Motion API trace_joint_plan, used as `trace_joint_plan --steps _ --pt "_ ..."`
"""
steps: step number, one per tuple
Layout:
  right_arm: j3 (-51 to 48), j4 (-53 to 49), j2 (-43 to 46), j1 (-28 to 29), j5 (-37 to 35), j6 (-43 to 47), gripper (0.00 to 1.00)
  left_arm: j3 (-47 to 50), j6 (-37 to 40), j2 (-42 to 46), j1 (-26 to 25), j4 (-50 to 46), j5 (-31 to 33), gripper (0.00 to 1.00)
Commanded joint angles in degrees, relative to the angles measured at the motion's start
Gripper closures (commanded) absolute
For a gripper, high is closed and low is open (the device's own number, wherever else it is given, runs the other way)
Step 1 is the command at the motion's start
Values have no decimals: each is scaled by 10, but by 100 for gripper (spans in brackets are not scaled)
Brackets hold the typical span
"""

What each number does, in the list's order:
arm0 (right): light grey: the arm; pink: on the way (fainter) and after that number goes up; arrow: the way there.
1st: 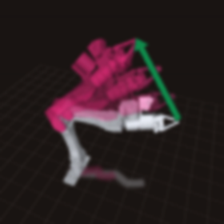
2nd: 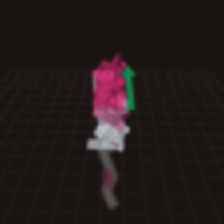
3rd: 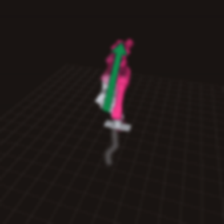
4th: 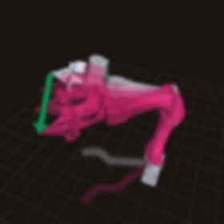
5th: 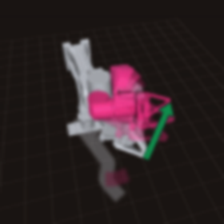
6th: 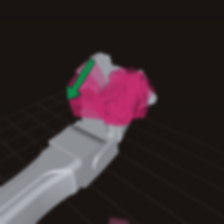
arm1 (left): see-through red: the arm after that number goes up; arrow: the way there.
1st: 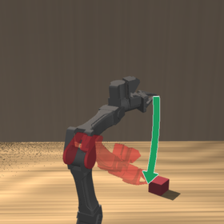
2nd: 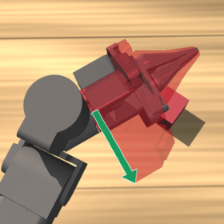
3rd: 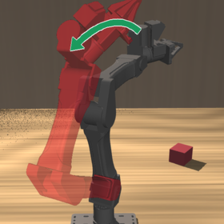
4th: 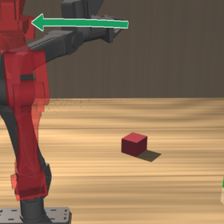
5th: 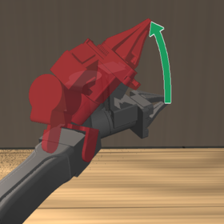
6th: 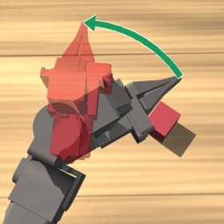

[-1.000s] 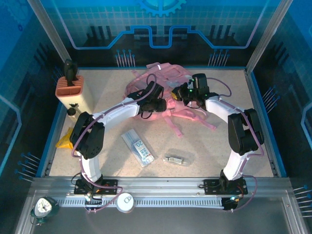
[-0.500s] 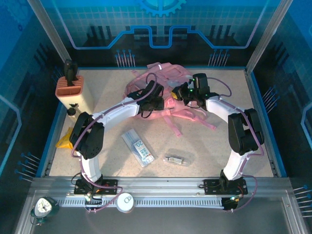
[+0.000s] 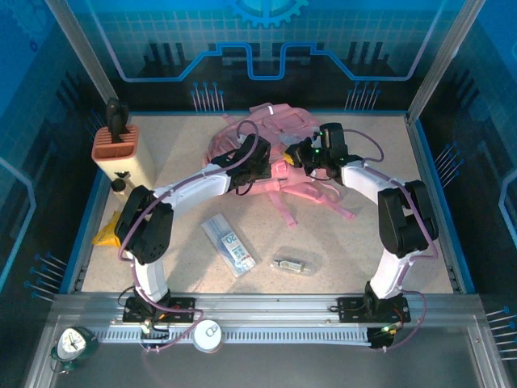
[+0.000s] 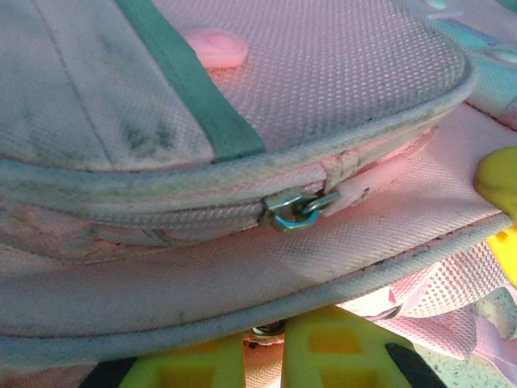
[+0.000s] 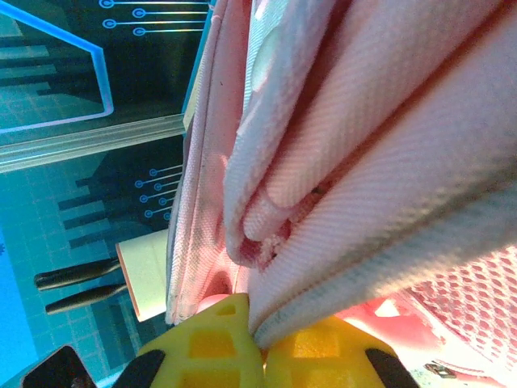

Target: Pack the student bag

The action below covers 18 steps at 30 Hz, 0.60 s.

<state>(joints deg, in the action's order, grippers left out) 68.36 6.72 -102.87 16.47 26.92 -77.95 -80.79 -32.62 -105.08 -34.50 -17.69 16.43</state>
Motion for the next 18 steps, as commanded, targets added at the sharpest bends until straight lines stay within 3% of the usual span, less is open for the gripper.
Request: trace_joint_plan --steps 1,5,10,18 --pt "-2 16 44 -5 38 26 100 -13 19 51 14 -15 78 94" --pt "7 -7 53 -14 35 51 100 -27 34 65 23 -102 88 100" --pt "7 -13 52 -28 41 56 100 -63 71 49 43 -220 70 100" --pt "27 -49 44 -44 31 83 100 -66 179 35 43 -284 121 100"
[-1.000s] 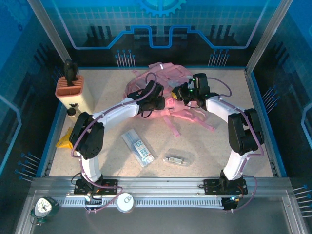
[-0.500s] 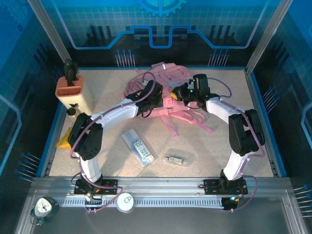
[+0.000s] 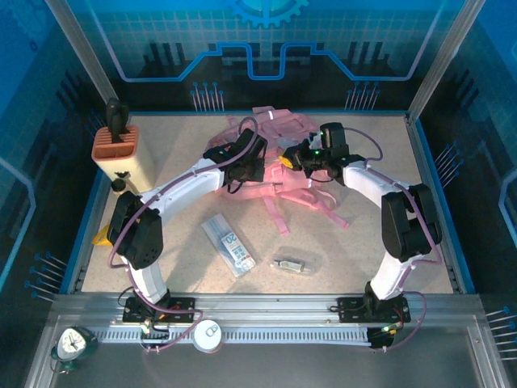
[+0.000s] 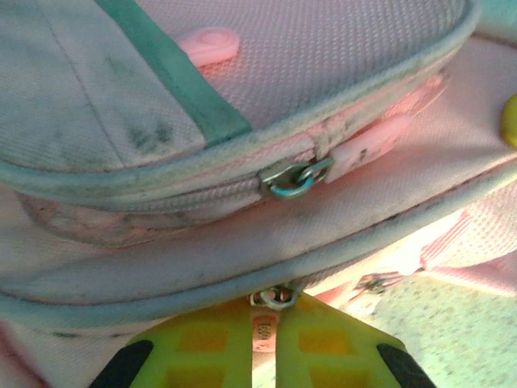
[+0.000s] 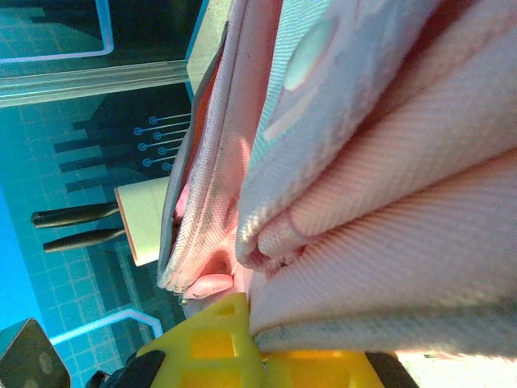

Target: Pack the student bag

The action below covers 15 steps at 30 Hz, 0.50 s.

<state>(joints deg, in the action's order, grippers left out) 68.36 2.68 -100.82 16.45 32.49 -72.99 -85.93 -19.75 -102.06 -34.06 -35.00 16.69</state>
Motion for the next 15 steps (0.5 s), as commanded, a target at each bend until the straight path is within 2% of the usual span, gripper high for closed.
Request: trace_joint_plan --steps 1,6,12,15 --pt "29 -10 21 -45 -25 35 100 -17 59 3 38 -116 128 100" --pt "55 -63 11 -54 -51 88 100 -14 77 4 34 -128 180 100" --pt "68 -79 6 -80 -41 113 100 9 97 -10 37 -121 241 100" --pt "81 -100 2 -79 -45 133 100 4 93 -13 41 -117 248 100"
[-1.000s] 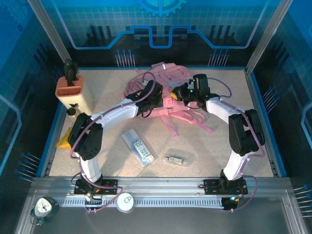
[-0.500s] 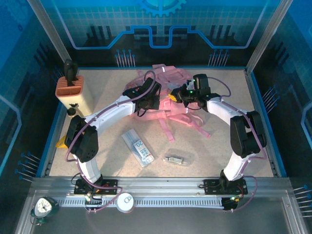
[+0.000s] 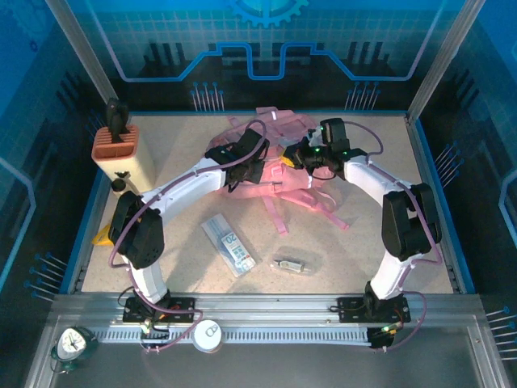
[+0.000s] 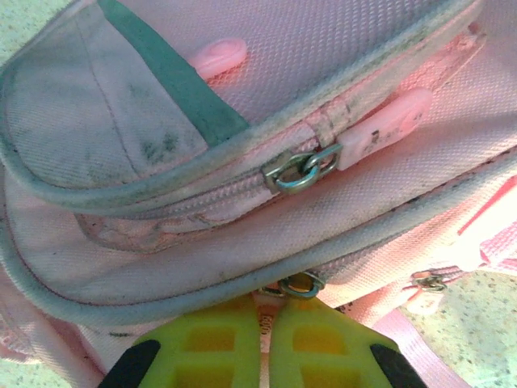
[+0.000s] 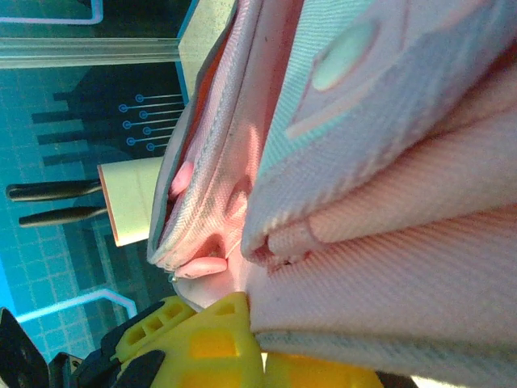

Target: Pack the student bag

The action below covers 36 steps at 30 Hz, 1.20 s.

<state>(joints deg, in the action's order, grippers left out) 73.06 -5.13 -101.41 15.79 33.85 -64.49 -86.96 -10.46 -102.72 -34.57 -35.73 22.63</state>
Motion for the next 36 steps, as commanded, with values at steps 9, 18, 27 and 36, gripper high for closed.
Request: trace_joint_plan --steps 9,18,27,36 --pt "18 19 8 4 -39 15 100 -22 -97 -18 36 7 -57 91" --pt "4 25 14 32 -22 6 100 23 -67 -27 31 81 -26 69" --pt "29 16 7 35 1 18 100 103 -38 20 68 160 -130 65" --pt "41 15 5 35 18 22 100 130 -23 21 101 216 -169 81"
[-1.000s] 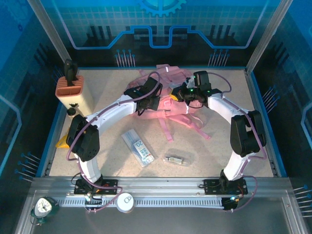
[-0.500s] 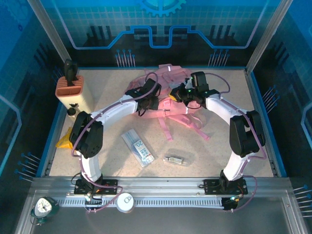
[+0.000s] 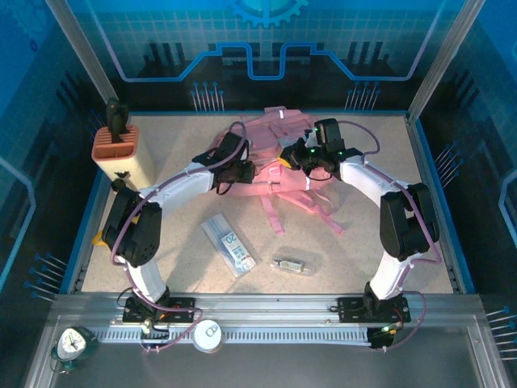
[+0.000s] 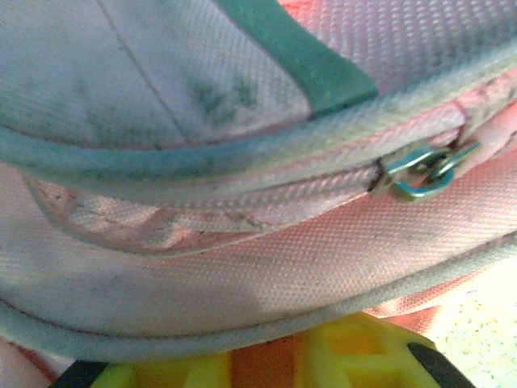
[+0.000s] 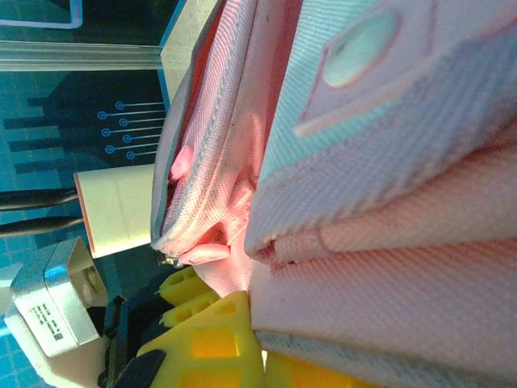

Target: Pack the student bag

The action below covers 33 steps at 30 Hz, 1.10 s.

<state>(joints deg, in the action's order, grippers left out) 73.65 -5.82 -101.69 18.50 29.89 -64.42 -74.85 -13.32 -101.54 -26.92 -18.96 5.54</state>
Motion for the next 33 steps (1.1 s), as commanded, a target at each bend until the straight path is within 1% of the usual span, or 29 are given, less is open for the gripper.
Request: trace_joint_plan --steps 1,5,11,16,23,26,28,33 --pt "36 17 9 8 56 25 100 13 13 14 25 58 -5 84" --pt "39 6 11 7 52 38 100 28 35 36 27 84 -22 89" --pt "39 6 6 2 55 43 100 45 52 66 39 80 -16 100" --pt "38 -2 12 -5 51 56 100 57 59 90 52 70 -24 100" --pt "43 -11 8 -21 54 67 100 59 87 112 53 40 -54 100" --pt "49 -22 5 -23 55 77 100 57 91 115 53 21 -58 100" --pt "49 -11 3 -19 61 70 100 59 92 113 52 26 -85 100" --pt "56 -6 -4 -12 66 64 100 42 87 97 49 34 -117 100"
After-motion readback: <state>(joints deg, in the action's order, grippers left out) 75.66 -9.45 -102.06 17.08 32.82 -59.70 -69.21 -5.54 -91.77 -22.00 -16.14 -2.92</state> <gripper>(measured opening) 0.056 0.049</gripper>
